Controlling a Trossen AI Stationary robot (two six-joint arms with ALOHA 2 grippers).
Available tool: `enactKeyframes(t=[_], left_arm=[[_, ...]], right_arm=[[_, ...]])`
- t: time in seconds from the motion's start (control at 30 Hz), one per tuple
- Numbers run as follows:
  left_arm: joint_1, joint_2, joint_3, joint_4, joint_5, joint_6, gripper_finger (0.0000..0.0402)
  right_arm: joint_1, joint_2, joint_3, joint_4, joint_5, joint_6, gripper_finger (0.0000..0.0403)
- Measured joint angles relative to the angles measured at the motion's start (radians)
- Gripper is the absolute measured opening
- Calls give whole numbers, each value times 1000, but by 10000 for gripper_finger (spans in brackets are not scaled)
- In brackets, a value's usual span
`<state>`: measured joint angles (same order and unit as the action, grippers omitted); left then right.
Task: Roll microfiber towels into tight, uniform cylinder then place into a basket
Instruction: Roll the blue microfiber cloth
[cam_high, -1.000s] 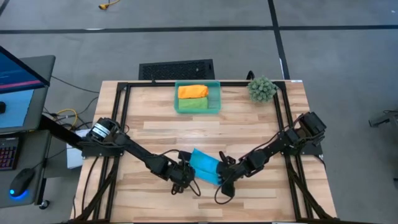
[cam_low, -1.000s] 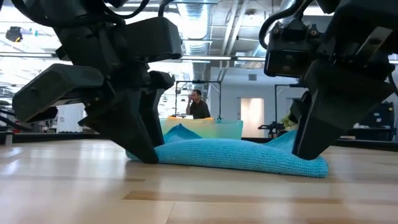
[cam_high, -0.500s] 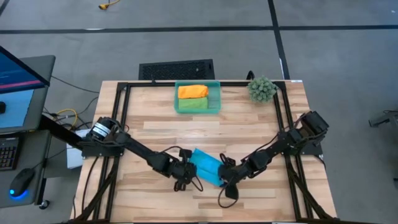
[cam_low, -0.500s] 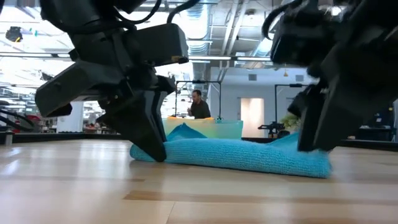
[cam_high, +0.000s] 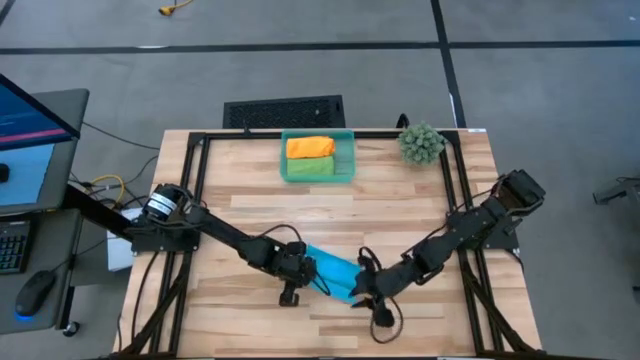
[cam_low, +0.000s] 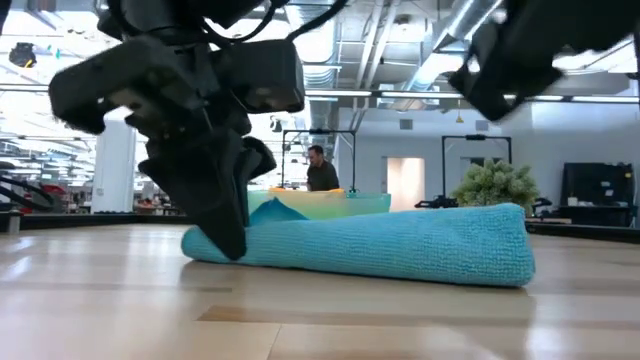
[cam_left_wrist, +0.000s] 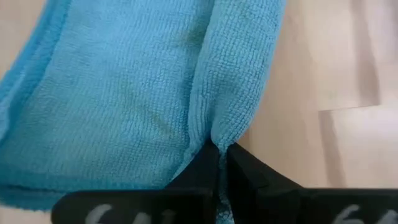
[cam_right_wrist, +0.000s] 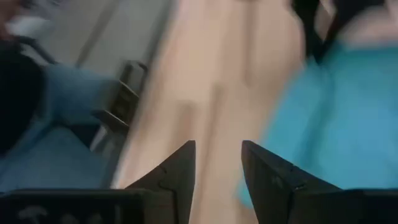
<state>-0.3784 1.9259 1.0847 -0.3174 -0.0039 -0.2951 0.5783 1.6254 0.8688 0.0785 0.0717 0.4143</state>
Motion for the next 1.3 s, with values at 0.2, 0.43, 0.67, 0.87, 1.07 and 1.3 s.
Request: enactKeyframes(t=[0.2, 0.43, 0.67, 0.87, 1.07, 1.3], left_arm=[[26, -6, -1, 2, 111, -133, 5], [46, -5, -1, 2, 201, -265, 6], [75, -4, -2, -1, 348, -301, 6], [89, -3, -2, 1, 375, -305, 6], [91, -3, -2, 7, 383, -305, 6], [92, -3, -2, 12, 392, -304, 6]], right_arm=[[67, 74, 2, 125, 1, -108, 151], [76, 99, 2, 133, 27, -194, 159], [85, 116, 2, 83, 142, -384, 190], [61, 164, 12, 88, 162, -470, 235], [51, 163, 11, 65, 162, -494, 244], [26, 194, 9, 97, 118, -498, 239]])
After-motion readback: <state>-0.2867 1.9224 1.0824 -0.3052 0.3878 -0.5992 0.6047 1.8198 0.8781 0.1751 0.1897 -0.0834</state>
